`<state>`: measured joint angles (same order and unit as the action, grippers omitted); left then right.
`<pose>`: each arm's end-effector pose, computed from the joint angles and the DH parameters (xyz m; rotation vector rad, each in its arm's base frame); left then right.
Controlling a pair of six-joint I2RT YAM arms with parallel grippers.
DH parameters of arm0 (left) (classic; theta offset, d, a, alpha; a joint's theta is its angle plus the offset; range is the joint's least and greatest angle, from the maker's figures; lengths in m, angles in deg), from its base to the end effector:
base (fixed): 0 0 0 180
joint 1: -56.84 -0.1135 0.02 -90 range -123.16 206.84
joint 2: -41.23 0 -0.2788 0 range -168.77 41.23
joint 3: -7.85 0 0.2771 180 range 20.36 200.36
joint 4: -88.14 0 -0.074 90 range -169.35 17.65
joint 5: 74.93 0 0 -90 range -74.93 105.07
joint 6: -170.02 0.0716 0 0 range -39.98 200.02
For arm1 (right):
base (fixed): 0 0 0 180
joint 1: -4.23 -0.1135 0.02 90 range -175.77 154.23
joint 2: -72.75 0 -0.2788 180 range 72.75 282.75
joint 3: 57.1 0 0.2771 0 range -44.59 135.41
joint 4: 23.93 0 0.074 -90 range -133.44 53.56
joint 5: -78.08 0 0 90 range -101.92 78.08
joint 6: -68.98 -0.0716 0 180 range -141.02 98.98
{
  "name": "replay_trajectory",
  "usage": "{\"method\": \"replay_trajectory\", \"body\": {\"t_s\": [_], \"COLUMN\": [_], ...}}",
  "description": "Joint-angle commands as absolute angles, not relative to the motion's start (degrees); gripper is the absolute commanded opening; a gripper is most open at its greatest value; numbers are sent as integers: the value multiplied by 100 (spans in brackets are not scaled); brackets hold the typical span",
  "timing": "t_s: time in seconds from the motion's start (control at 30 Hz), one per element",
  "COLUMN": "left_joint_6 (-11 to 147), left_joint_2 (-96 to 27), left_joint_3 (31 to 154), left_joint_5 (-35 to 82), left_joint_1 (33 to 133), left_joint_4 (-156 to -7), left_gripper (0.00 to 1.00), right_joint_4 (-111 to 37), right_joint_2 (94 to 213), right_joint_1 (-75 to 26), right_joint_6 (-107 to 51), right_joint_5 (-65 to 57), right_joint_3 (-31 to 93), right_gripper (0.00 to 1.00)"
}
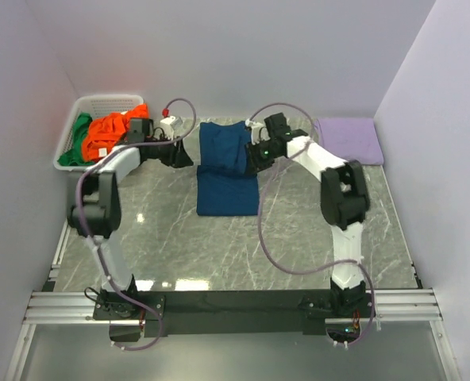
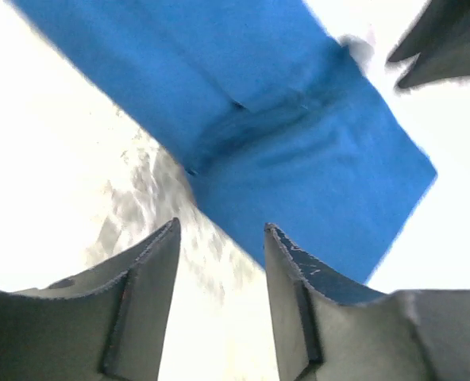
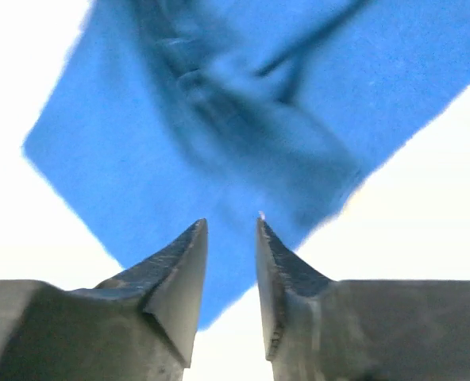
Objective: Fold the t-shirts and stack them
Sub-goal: Fold the tshirt
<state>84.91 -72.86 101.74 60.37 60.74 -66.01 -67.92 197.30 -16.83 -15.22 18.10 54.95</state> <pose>0.4756 -0.0834 0.1828 0.5425 2.1834 -0.9180 0.4759 0.2216 0.1698 -0.7854 2.4107 0.7727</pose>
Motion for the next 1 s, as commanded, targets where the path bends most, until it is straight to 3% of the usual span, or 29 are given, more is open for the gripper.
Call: {"method": "replay_trajectory", "body": {"t_s": [0.0, 0.3, 0.63, 0.97], "left_joint_6": [10396, 12824, 15033, 15262], "left_joint_2": [-5785, -4413, -3577, -4331], "left_joint_3": [9632, 7680, 5703, 5815], "left_joint_5": [6244, 6200, 5348, 4917], "left_joint_1": [6079, 6377, 7476, 7951], "left_joint_4": [-6275, -5816, -7379, -7891], "left_gripper": [53, 57, 57, 56], "right_joint_4": [-6675, -6967, -4903, -3960], "right_joint_2": [18089, 17085, 16530, 16617], "right_joint_1": [-1678, -2257, -3224, -3576], "right_joint_6": [-698, 1052, 2503, 3101], "right_joint_5": [1823, 1181, -277, -823], "right_joint_3": [5069, 3198, 1044, 533], "right_gripper": [40, 42, 43, 44]}}
